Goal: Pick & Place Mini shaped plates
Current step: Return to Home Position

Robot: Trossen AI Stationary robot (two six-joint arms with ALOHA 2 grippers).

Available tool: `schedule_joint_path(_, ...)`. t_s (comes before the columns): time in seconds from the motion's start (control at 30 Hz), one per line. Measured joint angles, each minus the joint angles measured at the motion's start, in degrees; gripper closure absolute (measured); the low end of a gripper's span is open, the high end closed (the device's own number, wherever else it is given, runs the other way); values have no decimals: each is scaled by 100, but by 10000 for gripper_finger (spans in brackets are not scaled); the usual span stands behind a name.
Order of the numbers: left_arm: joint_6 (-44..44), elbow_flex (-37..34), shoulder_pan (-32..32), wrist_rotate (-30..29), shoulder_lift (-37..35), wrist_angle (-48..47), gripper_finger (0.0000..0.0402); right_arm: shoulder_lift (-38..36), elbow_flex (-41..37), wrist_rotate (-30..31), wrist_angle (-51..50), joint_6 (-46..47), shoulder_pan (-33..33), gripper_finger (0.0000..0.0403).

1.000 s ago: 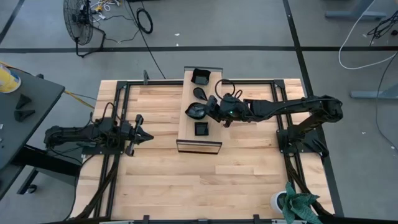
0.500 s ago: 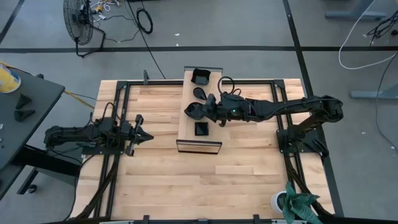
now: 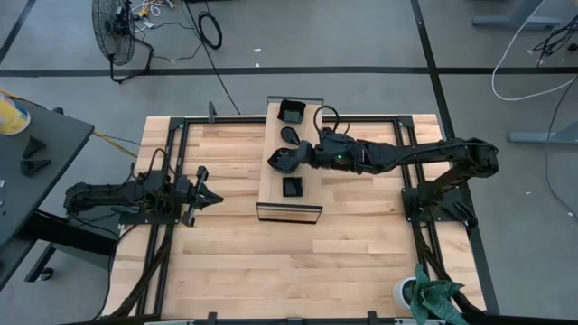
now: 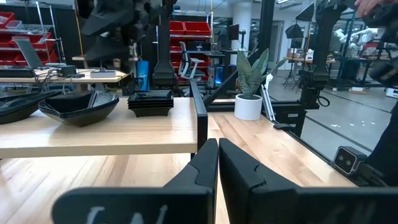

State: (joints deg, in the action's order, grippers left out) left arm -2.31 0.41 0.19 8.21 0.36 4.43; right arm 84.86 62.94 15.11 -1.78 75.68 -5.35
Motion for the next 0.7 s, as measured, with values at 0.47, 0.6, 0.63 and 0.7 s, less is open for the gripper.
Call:
schedule_joint_path(0.47,2,2,1,0,0,0,383,-520,2,-604,-197,-5689,-214,290)
schedule_joint_path(0.6,2,2,0,0,0,0,383,-786,-235,-1249,-205,-6251,-214,341)
schedule_joint_path(0.63,0,1,0,0,0,0,383,-857,-318,-1375,-214,-6314,-214,355)
schedule_joint_path(0.7,2,2,1,0,0,0,383,-1043,-516,-1647,-226,-6460,-211,381)
